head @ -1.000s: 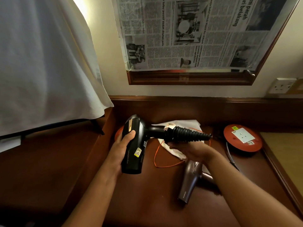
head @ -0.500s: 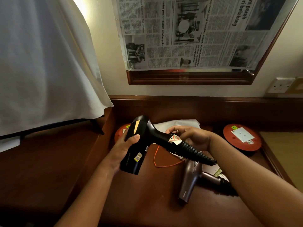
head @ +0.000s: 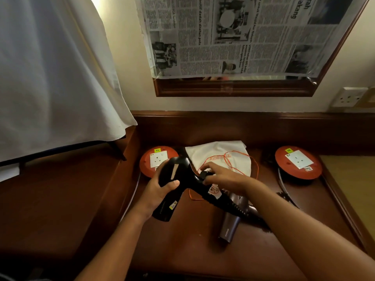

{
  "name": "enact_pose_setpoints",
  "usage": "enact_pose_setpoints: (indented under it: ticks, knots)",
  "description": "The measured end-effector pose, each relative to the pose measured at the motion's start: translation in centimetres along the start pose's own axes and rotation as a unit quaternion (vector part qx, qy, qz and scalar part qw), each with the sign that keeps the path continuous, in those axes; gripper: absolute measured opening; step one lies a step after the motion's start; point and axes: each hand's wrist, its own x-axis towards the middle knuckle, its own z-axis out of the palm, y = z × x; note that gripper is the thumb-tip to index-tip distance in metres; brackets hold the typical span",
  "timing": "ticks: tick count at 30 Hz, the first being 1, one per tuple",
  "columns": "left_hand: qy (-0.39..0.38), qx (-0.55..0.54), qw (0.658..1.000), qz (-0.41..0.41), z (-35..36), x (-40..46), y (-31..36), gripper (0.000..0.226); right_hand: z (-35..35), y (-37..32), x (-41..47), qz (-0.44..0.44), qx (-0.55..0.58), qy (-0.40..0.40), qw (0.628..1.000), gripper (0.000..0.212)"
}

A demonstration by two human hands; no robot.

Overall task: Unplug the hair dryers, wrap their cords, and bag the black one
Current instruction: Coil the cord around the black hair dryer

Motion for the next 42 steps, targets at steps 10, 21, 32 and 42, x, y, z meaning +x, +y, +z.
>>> enact_pose_setpoints:
  ticks: [10,21,32,42]
  knots:
    - [0.044,0.092,0.995,-0.018,0.5,-0.6,-4.4,0.089,5.9,4.1,0.4,-0.031,-0.118,0.128,0.984,0.059]
    - [0.083,0.122,0.988,-0.046,0.3,-1.1,-6.8,0.062,10.1,6.0,0.3,-0.032,-0.099,0.235,0.966,0.060]
    - [0.029,0.133,0.989,-0.049,-1.9,1.0,-10.6,0.043,14.3,8.0,2.9,0.034,-0.080,0.266,0.960,0.047]
    - [-0.009,0.156,0.985,-0.070,-3.1,2.3,-15.7,0.035,16.9,11.3,5.5,0.088,-0.049,0.262,0.960,0.050]
